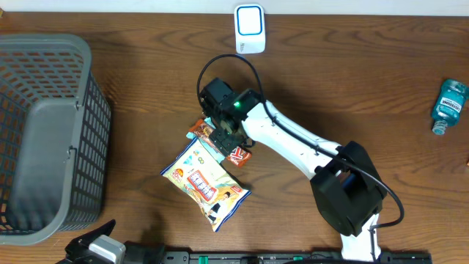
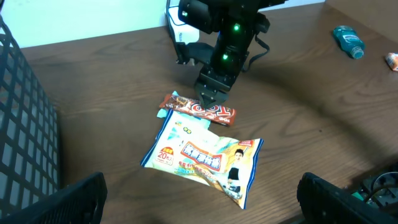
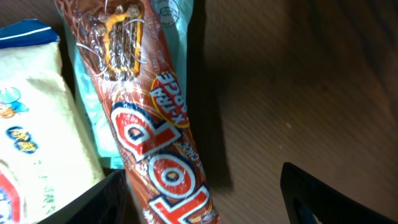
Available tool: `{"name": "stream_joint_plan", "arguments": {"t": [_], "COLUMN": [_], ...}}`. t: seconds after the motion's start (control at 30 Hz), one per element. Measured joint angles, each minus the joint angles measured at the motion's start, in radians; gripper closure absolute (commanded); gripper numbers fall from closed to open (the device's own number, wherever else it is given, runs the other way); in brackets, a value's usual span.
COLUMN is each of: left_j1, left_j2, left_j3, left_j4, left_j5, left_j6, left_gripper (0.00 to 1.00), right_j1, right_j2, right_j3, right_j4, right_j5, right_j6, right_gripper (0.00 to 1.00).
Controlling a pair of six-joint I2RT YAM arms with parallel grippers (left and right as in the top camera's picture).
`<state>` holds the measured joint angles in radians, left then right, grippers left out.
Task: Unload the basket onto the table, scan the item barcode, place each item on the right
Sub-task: 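Reach the right gripper to the red TOP chocolate bar, then grasp the chocolate bar with the right gripper and lift it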
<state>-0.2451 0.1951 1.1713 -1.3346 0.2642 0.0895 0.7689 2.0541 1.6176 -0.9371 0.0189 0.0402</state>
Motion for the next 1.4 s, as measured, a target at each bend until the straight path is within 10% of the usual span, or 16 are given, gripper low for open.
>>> {"name": "stream_joint_plan", "arguments": {"t": [0.5, 0.87, 1.0, 1.4], "left_j1": [0.0, 0.0, 0.0, 0.0], "left_j2": [0.0, 0.0, 0.0, 0.0], "left_j3": [0.0, 0.0, 0.0, 0.0], "left_j4": [0.0, 0.0, 0.0, 0.0], "left_j5": [0.0, 0.0, 0.0, 0.0], "left_j6": [0.0, 0.0, 0.0, 0.0], "left_gripper": [0.02, 0.02, 0.02, 0.02], "right_j1": [0.123, 0.137, 0.137, 0.129], "right_j2": [0.0, 0.0, -0.002, -0.095], "right_j3": [-0.103, -0.266, -0.295, -0.329], "right_j4": [0.188, 0.474, 0.528, 0.401], "right_j5": [0.177, 0.439, 0.456, 0.381], "right_j6": [-0.035, -0.06, -0.106, -0.133], "right_gripper": [0.29, 0.69, 0.99, 0.99]}}
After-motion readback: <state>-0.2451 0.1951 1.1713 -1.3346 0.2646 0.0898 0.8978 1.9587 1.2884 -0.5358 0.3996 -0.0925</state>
